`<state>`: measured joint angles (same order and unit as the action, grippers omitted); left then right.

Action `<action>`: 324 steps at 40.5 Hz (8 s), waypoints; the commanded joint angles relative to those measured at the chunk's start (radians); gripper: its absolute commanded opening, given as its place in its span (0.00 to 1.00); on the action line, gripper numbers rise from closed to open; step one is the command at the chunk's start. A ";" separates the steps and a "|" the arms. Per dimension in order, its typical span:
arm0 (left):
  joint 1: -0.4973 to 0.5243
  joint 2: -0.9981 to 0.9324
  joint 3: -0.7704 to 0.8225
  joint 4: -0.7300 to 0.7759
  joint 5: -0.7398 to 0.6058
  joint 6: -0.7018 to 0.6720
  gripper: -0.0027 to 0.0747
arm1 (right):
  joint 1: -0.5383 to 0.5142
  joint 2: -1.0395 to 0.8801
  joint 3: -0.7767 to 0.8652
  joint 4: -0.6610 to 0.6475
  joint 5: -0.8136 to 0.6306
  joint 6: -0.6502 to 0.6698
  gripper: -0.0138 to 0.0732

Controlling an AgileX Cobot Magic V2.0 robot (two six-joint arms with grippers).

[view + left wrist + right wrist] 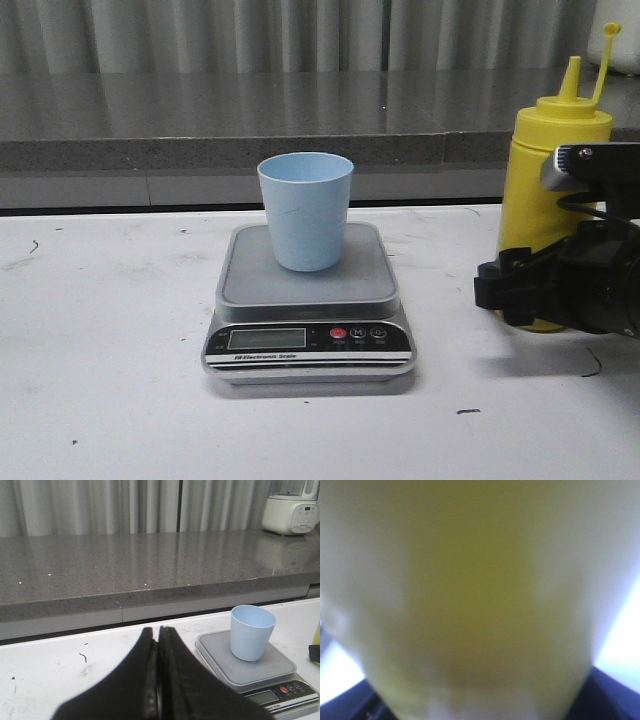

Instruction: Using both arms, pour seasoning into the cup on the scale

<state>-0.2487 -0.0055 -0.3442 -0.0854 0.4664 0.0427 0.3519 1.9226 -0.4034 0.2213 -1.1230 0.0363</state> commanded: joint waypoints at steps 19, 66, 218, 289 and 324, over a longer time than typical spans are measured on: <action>0.002 -0.013 -0.023 -0.012 -0.079 -0.009 0.01 | -0.001 -0.316 -0.213 0.067 0.311 -0.690 0.61; 0.002 -0.013 -0.023 -0.012 -0.079 -0.009 0.01 | 0.004 -0.357 -0.430 0.067 0.547 -1.436 0.46; 0.002 -0.013 -0.023 -0.012 -0.079 -0.009 0.01 | 0.142 -0.393 -0.157 0.331 0.261 -0.386 0.47; 0.002 -0.013 -0.023 -0.012 -0.079 -0.009 0.01 | 0.137 -0.085 -0.164 0.336 0.108 -0.202 0.47; 0.002 -0.013 -0.023 -0.012 -0.079 -0.009 0.01 | 0.137 -0.085 -0.163 0.353 0.122 -0.202 0.86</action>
<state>-0.2487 -0.0055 -0.3442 -0.0871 0.4664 0.0427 0.4920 1.8837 -0.5470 0.5819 -0.9034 -0.1667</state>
